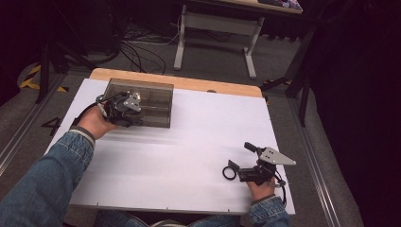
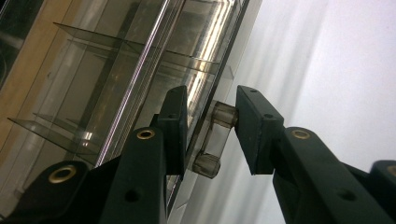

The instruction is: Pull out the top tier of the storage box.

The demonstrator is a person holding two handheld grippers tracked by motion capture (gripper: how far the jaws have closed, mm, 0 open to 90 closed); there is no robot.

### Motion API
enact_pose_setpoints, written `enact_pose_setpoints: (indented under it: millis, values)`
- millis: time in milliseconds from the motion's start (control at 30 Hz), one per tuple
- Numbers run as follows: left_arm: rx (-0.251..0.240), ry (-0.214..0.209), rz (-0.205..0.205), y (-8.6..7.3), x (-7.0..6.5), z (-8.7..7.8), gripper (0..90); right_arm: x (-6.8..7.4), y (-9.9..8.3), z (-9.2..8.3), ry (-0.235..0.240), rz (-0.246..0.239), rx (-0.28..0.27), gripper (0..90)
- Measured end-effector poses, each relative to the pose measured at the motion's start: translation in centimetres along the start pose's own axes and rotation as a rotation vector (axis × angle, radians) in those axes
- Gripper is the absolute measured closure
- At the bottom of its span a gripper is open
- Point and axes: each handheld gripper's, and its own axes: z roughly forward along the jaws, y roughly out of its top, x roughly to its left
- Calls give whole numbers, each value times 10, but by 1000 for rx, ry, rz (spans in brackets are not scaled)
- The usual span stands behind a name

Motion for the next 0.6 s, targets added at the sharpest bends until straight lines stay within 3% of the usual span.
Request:
enact_pose_setpoints:
  millis: [600]
  values:
    - [28,-55,17,2,-14,-12,670,1,0,0,-1,-3,0,17]
